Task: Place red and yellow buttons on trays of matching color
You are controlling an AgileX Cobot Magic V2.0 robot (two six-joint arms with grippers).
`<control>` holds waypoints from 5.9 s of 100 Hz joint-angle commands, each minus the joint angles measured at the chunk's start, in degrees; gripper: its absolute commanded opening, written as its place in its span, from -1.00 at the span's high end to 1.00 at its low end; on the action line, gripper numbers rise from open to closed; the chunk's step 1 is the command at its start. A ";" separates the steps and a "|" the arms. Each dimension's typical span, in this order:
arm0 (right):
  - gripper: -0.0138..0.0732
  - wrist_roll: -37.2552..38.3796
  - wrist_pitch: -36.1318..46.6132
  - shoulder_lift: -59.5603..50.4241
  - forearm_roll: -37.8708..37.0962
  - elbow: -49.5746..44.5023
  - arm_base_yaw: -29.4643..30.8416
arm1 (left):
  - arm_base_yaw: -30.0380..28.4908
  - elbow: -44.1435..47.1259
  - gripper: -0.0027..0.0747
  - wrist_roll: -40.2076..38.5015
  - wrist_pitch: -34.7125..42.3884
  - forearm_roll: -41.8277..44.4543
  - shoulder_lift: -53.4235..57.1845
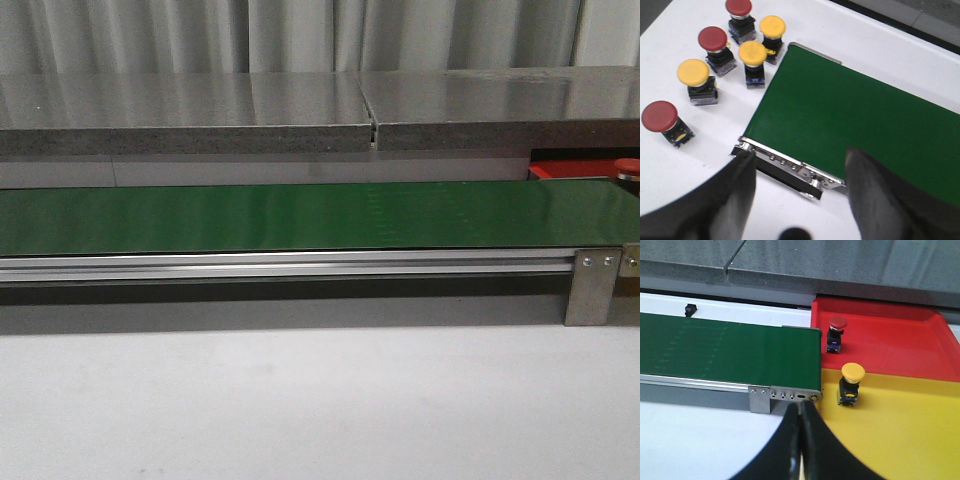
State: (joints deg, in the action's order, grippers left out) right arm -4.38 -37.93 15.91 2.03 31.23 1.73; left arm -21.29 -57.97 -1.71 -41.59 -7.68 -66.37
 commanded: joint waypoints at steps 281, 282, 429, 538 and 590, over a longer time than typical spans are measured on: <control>0.97 -0.61 4.43 0.60 -0.03 1.45 0.02 | 1.35 -43.26 0.39 8.95 -21.89 -4.18 -41.23; 0.97 -0.61 4.43 0.60 -0.03 1.45 0.02 | 1.47 -43.25 0.39 8.95 -21.89 -4.18 -41.36; 0.97 -0.61 4.43 0.60 -0.03 1.45 0.02 | -7.81 -59.89 -0.53 -2.66 -12.62 -3.94 -55.25; 0.97 -0.61 4.43 0.60 -0.03 1.45 0.02 | -7.81 -66.99 0.13 -2.07 -7.91 -4.21 -66.04; 0.97 -0.61 4.43 0.60 -0.03 1.45 0.02 | -7.81 -67.23 0.31 0.98 -7.52 -4.46 -57.78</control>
State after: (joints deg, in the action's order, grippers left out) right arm -4.38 -37.93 15.91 2.16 31.23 1.73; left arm -29.00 -123.14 -1.01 -51.60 -10.92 -131.59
